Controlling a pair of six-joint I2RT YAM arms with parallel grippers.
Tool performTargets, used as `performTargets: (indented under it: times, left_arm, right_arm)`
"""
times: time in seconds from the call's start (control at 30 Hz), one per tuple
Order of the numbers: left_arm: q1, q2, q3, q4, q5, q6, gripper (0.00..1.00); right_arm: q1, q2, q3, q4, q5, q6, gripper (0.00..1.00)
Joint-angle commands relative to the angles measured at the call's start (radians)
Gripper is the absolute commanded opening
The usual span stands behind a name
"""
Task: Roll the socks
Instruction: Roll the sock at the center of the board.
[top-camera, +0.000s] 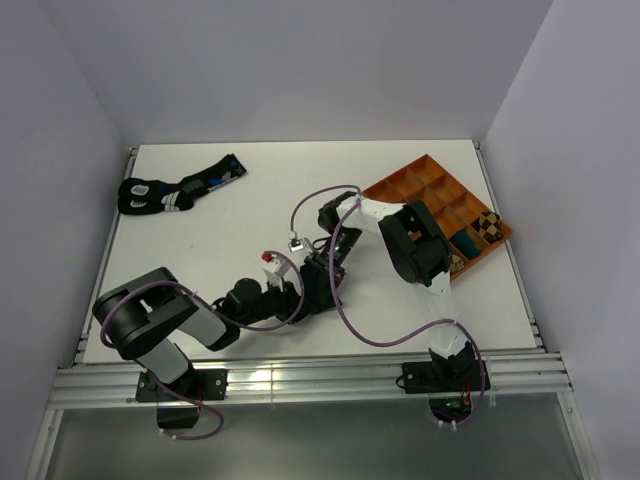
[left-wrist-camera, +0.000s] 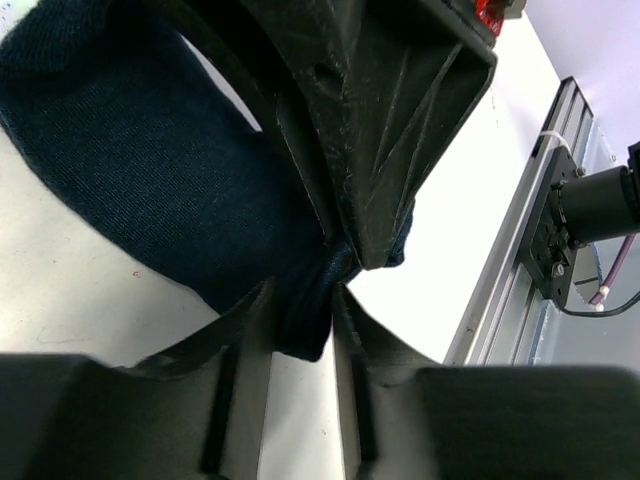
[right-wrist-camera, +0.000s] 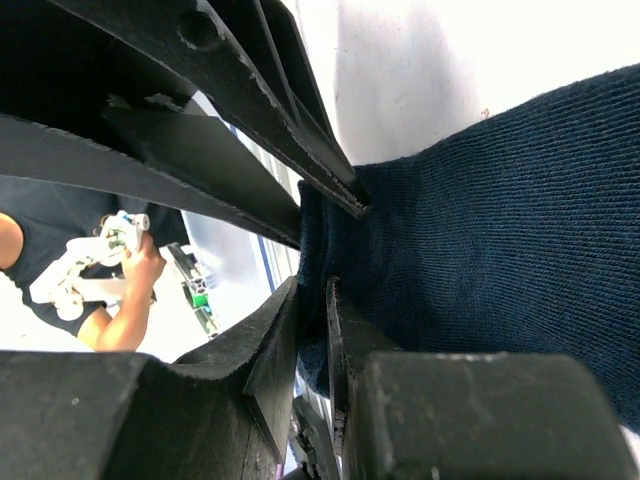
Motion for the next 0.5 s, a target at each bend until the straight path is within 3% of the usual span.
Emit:
performTargets:
  times: [0.0, 0.33, 0.47]
  left_arm:
    - [-0.006, 0.023, 0.022, 0.074, 0.031, -0.002, 0.32]
    - [-0.006, 0.048, 0.035, 0.106, 0.06, -0.038, 0.02]
    - [-0.006, 0.029, 0.057, 0.053, 0.066, -0.055, 0.0]
  right_arm:
    - [-0.007, 0.018, 0.039, -0.035, -0.036, -0.019, 0.22]
    - [-0.01, 0.009, 0.016, 0.014, -0.011, 0.025, 0.22]
    - [-0.012, -0.019, -0.016, 0.076, 0.042, 0.079, 0.27]
